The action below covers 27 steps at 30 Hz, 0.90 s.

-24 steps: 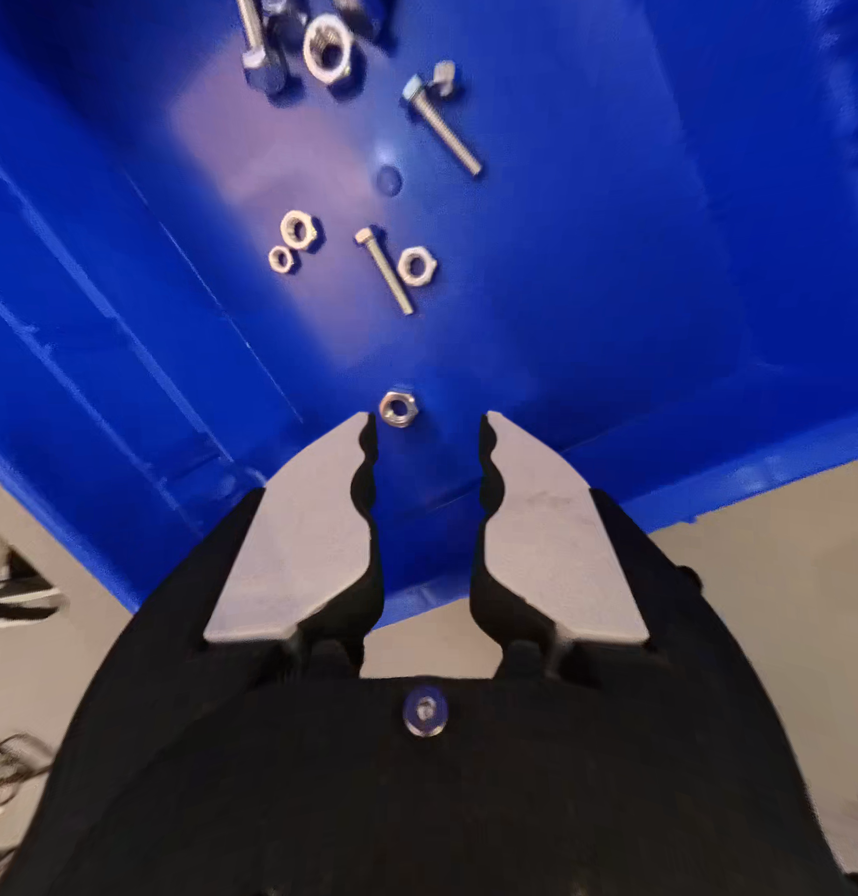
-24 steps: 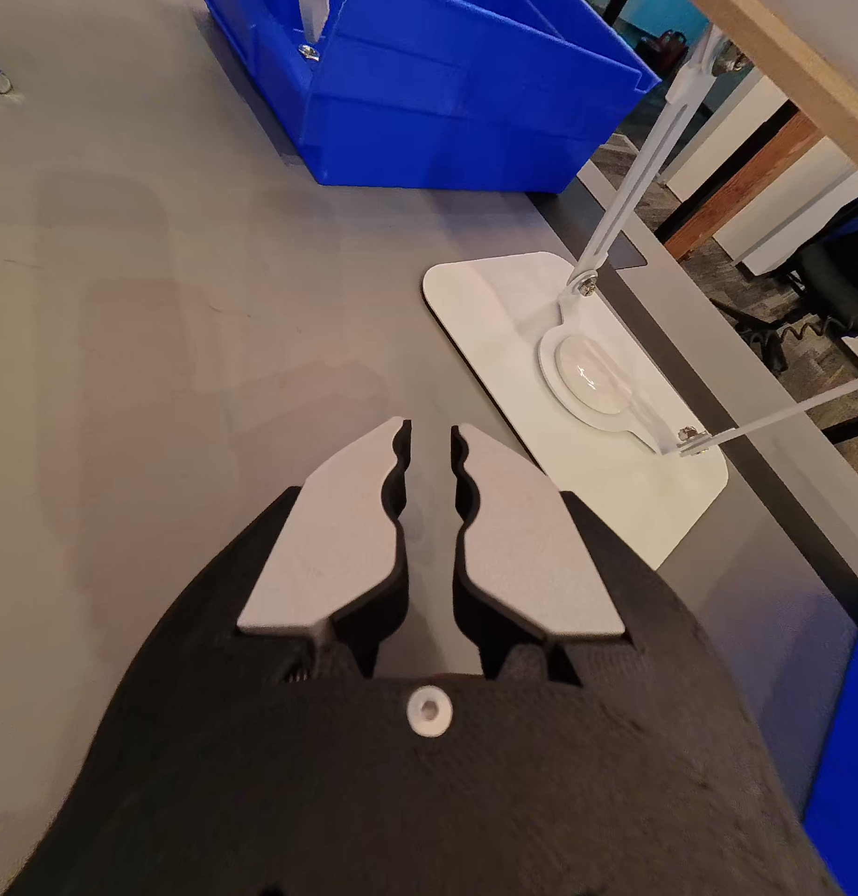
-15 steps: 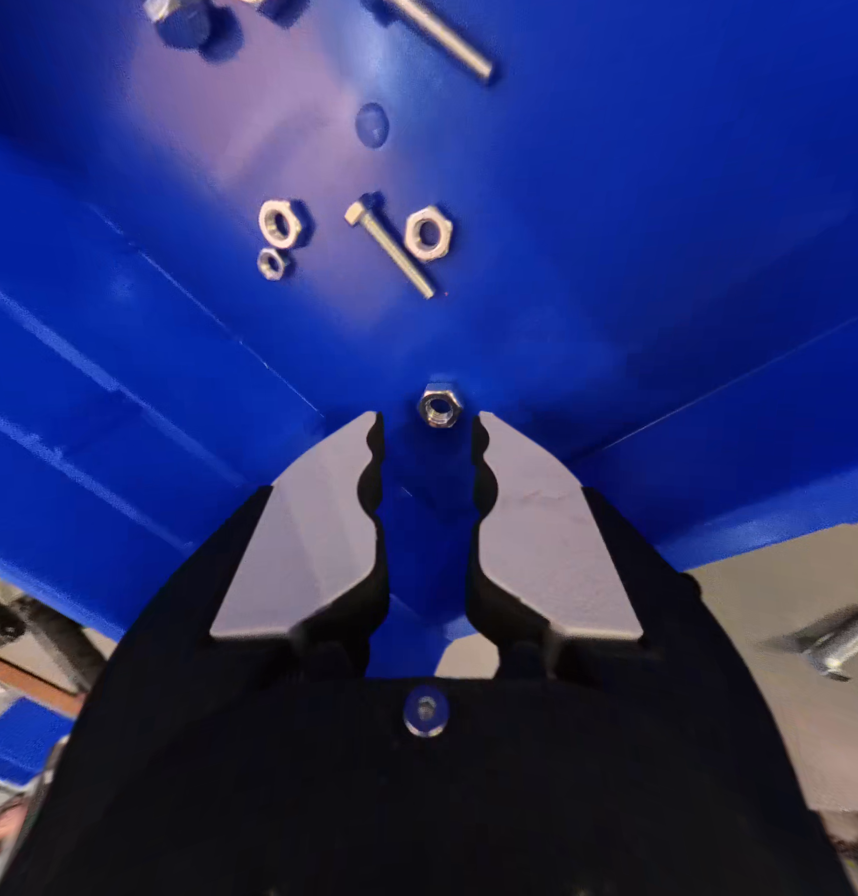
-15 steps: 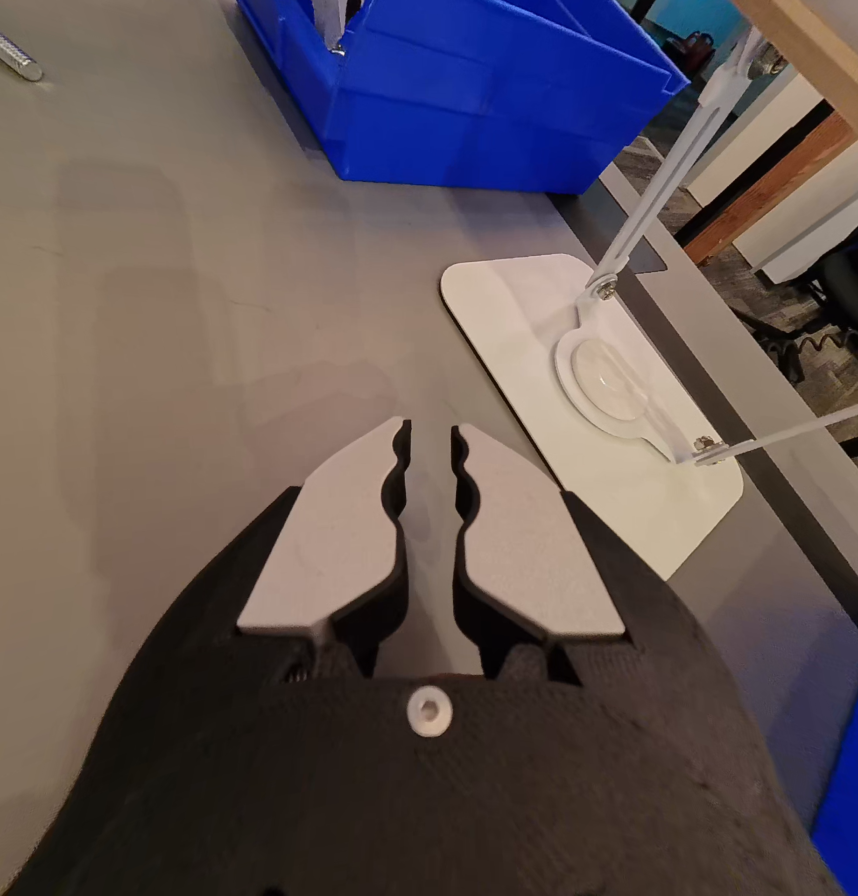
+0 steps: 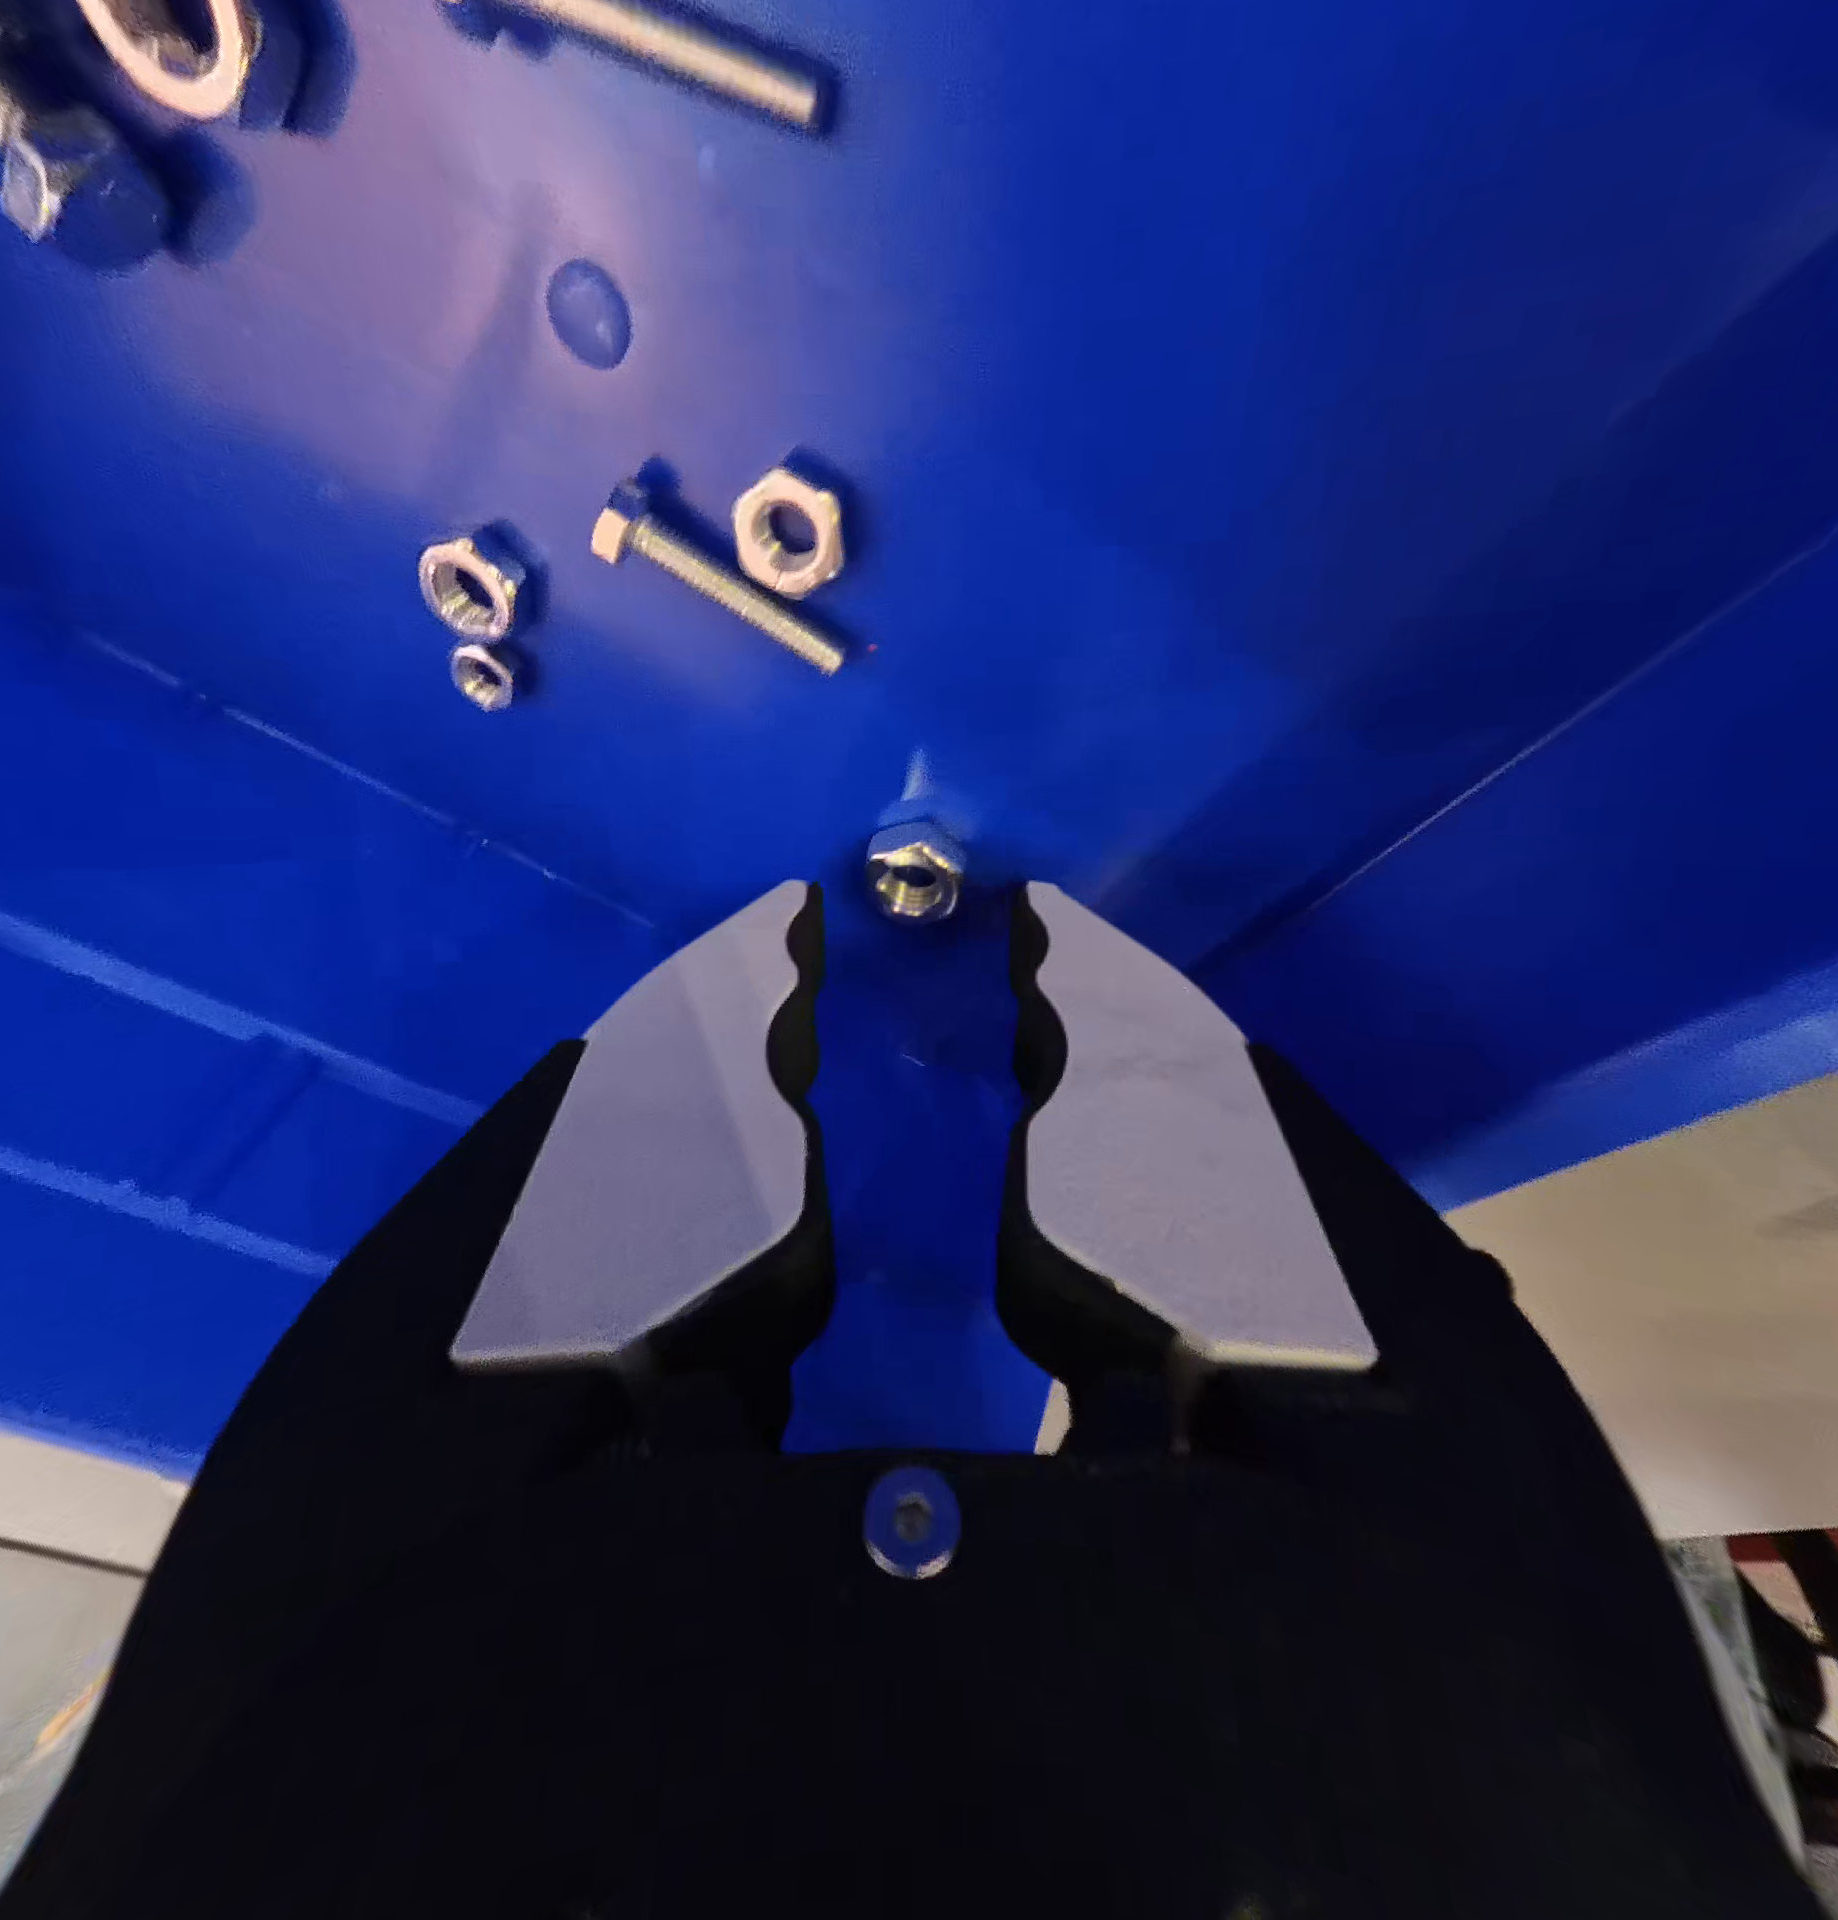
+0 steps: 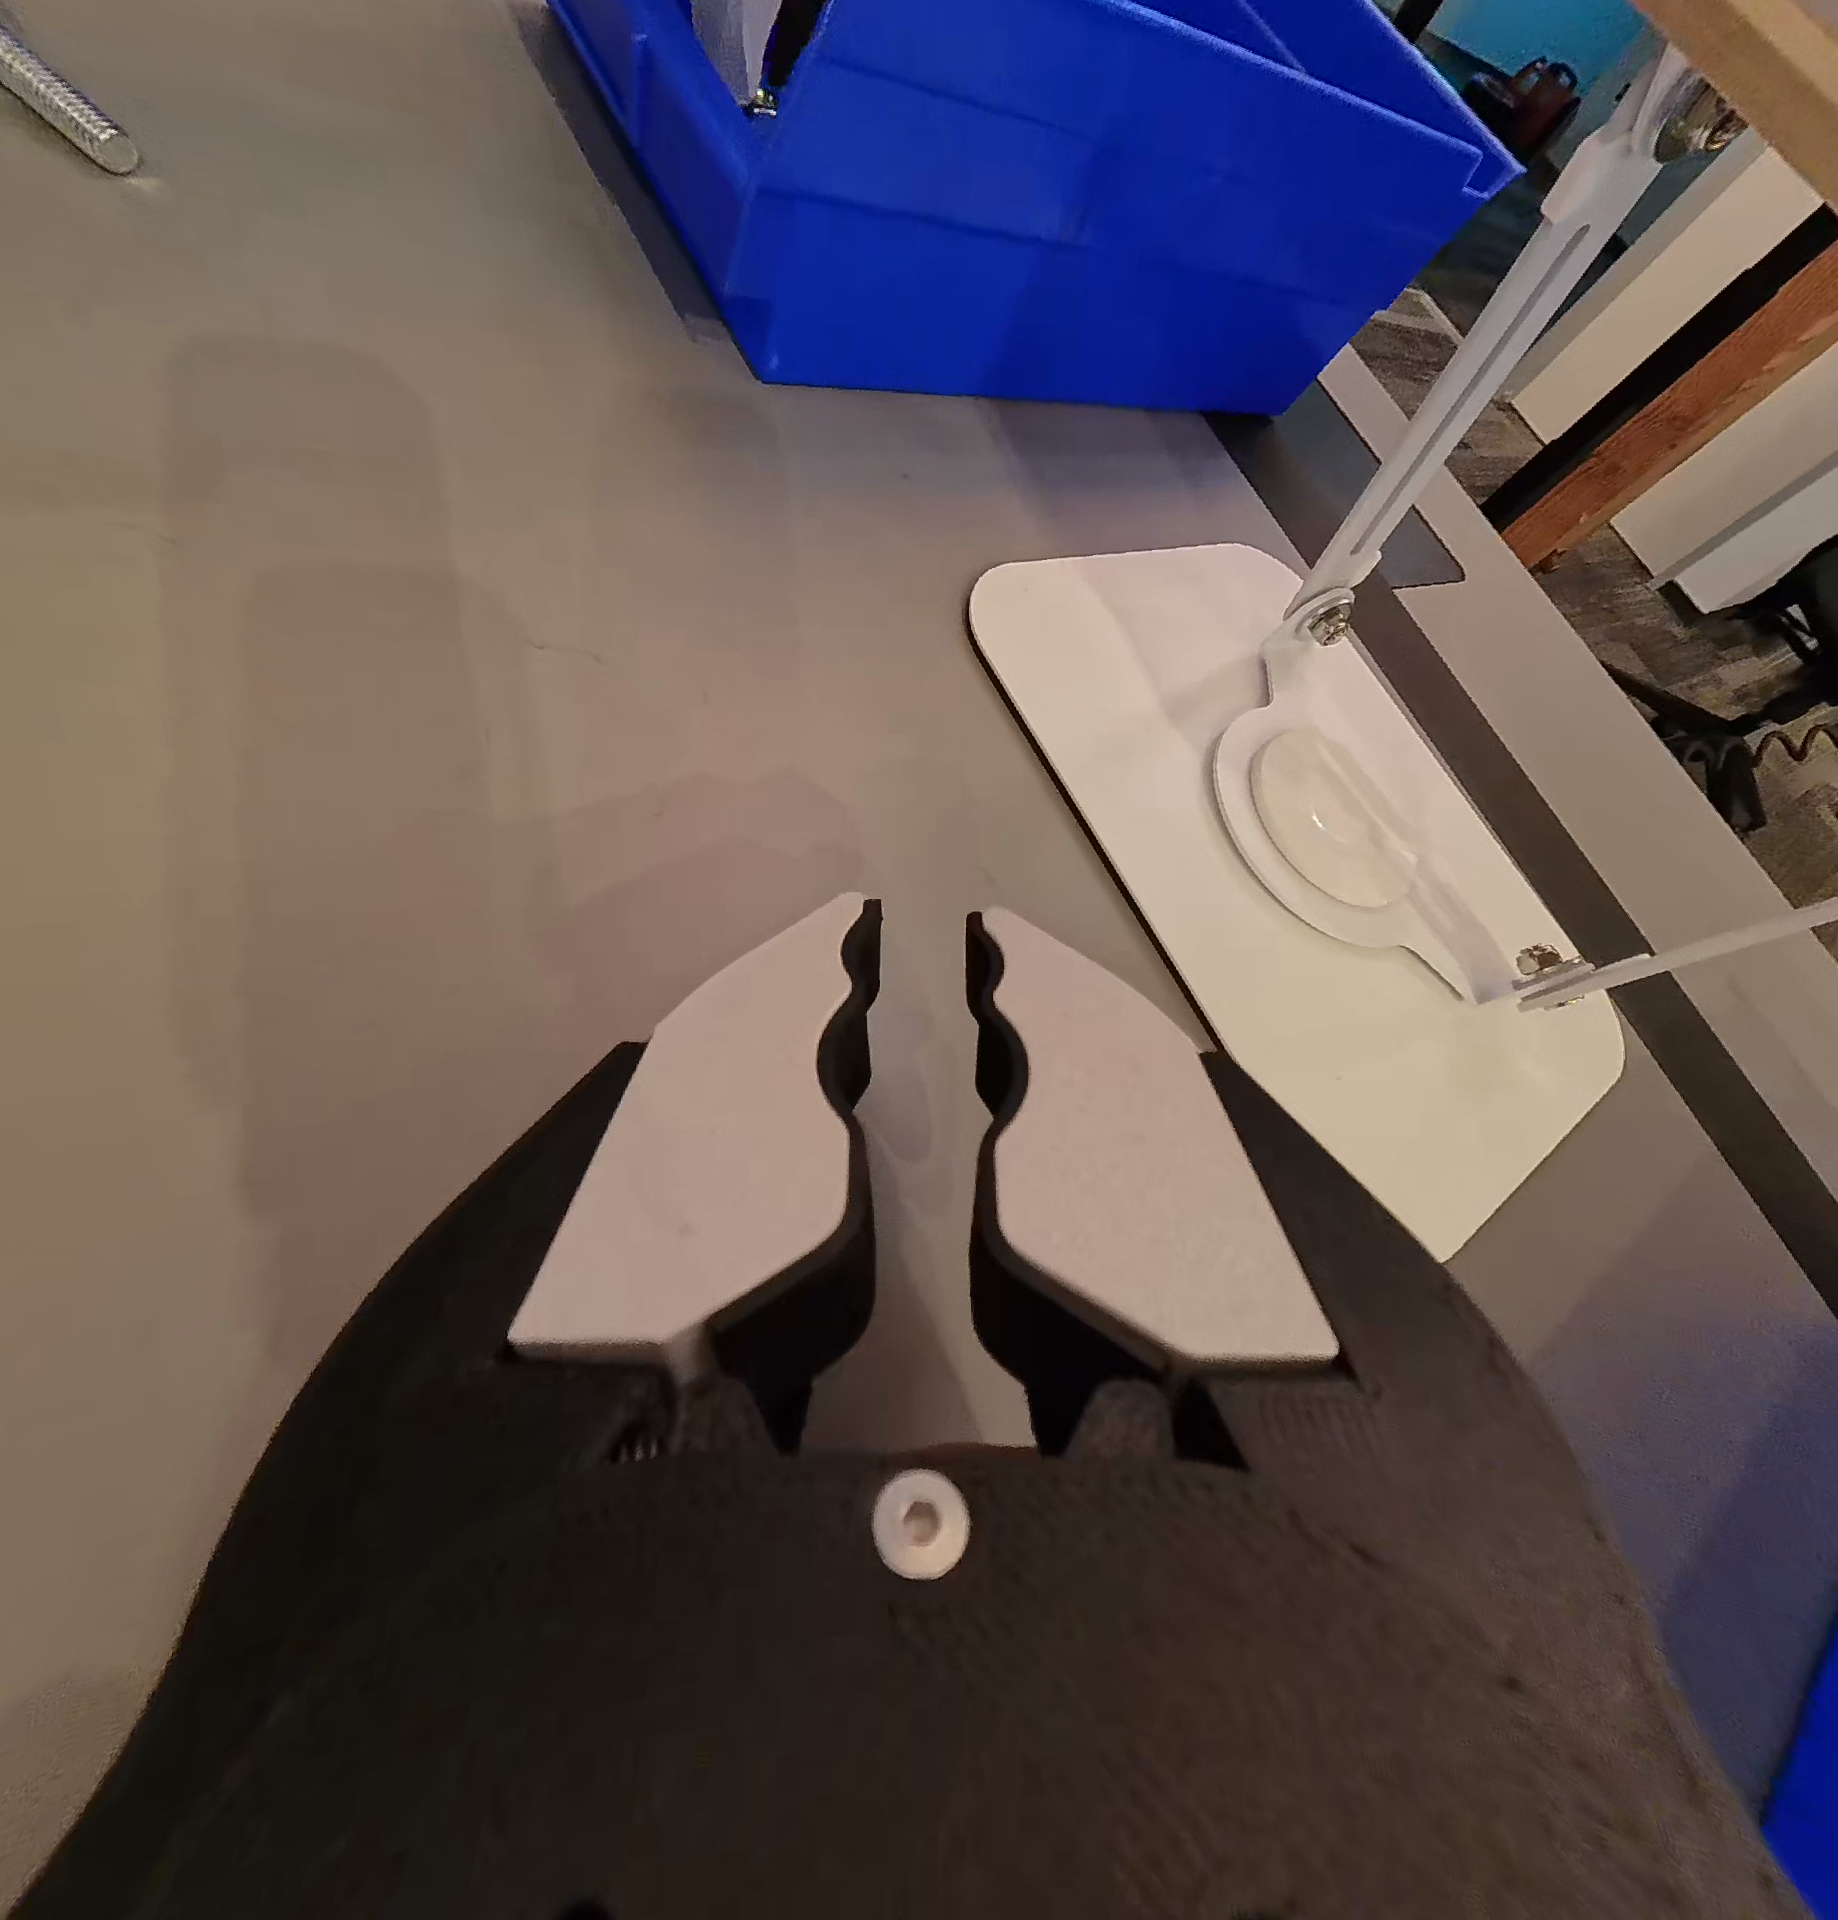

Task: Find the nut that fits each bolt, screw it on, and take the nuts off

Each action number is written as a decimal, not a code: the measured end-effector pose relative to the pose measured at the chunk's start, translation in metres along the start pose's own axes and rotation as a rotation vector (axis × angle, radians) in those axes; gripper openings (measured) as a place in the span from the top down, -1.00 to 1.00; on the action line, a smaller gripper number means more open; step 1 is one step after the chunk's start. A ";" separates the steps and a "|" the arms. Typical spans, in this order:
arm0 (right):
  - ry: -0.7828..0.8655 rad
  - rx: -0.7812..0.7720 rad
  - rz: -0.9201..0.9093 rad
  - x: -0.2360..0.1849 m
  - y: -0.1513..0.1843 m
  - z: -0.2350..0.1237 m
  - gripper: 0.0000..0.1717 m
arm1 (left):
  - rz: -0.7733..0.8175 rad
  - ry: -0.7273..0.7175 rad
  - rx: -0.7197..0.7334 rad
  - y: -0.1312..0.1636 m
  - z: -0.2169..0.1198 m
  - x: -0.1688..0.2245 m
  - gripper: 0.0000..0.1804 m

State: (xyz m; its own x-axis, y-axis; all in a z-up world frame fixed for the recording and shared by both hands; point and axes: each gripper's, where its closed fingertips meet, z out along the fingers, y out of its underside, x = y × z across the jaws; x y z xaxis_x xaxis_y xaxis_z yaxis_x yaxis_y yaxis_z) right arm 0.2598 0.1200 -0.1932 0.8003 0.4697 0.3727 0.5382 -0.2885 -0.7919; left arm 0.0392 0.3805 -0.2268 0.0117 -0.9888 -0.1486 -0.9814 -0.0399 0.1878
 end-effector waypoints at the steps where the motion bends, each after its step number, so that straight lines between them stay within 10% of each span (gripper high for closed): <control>1: -0.002 0.000 0.000 0.000 0.000 0.000 0.82 | 0.016 -0.004 0.003 -0.001 0.000 0.000 0.61; 18: -0.019 -0.003 -0.007 -0.003 0.001 0.001 0.82 | 0.063 0.050 0.030 -0.006 -0.002 0.007 0.81; 27: -0.022 -0.002 -0.005 -0.002 0.000 0.001 0.82 | 0.072 -0.007 0.247 0.003 -0.077 0.042 0.81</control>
State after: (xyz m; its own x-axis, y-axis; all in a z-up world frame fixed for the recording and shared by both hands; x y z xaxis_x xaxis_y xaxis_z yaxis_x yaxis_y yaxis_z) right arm 0.2579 0.1193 -0.1948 0.7914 0.4894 0.3662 0.5429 -0.2873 -0.7891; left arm 0.0518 0.3278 -0.1578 -0.0602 -0.9867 -0.1507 -0.9967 0.0677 -0.0450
